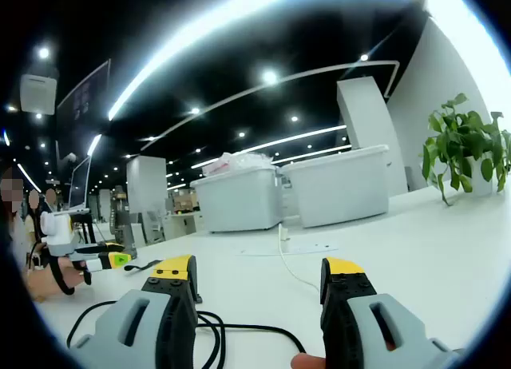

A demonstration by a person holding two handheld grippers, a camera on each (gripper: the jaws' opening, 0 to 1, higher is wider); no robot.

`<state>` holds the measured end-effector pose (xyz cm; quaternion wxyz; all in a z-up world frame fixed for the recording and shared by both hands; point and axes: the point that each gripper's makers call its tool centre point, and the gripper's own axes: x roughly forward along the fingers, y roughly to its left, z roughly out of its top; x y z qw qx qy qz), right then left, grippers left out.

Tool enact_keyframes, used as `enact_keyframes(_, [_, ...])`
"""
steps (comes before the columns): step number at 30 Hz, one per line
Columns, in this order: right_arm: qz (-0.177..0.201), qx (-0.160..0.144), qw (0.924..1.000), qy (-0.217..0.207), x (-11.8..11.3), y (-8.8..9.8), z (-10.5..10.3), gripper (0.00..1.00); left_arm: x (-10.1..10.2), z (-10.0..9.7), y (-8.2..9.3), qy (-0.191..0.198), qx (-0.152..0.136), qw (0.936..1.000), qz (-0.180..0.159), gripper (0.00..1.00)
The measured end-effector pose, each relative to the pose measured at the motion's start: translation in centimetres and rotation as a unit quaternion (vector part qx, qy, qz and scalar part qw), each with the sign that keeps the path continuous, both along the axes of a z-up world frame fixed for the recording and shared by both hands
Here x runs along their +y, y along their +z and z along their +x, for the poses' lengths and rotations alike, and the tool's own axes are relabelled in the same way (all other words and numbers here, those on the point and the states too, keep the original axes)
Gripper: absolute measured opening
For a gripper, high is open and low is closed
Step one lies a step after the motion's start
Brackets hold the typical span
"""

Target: Coil the Type-C to USB data cable on the desktop and secure it with Velcro straps.

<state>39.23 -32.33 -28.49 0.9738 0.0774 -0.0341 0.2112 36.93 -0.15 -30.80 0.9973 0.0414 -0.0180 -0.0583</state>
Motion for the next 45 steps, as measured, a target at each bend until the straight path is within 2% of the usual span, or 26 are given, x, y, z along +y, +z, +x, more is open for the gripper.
enact_keyframes(45, [-0.005, 0.003, 1.0, 0.004, 0.28, -0.21, -0.05, 0.61, -0.01, 0.06, -0.08, -0.001, 0.003, 1.0, -0.004, 0.44])
